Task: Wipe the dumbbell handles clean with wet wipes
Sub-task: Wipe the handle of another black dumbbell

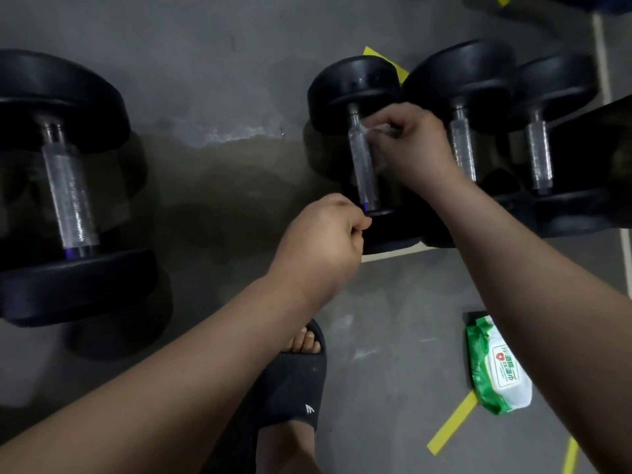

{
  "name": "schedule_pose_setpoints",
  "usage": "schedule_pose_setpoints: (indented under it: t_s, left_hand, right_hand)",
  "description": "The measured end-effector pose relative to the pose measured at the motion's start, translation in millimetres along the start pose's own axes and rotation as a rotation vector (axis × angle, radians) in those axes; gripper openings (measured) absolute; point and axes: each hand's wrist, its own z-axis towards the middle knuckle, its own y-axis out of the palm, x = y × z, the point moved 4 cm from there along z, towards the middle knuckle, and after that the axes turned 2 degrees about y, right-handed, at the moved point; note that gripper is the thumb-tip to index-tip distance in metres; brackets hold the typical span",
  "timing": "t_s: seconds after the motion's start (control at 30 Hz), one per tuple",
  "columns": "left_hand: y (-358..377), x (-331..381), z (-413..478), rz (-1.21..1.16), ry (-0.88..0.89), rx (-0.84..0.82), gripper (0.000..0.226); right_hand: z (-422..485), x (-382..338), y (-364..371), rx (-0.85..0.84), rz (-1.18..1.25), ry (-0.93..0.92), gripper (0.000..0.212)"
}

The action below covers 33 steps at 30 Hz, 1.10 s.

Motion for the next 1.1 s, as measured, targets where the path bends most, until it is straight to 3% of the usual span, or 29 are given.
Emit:
schedule_pose_setpoints:
  t_s: [0.13,0.33,0.53,0.7,0.93,1.1]
  left_hand:
    - [4,5,-4,0.086,0.062,-0.092,0.035]
    - [8,10,-3,0.127,0.068,-0.132,0.042]
    - [5,8,-10,0.220,0.097,-0.237,0.052]
    - [9,11,-7,0.251,0.107,-0.248,0.054]
    - [6,8,-9,0.261,0.126,-0.293,0.059]
    - [12,12,-8,0.245,0.141,-0.283,0.059]
  right_hand:
    - [-17,1,-6,-0.101,-0.049,-0.099,0.014]
    - [-4,-5,-4,0.040,-0.225,-0.166,0.018]
    - [-24,-1,-13,-0.071,-0.201,-0.236,0.014]
    - [-4,-11,-1,0.043,-0.334,-0.309,0.019]
    - [-19,-9,-5,-0.146,-0.317,-0.419,0.016]
    - [-1,-18,-2,0.026,-0.346,-0.389,0.019]
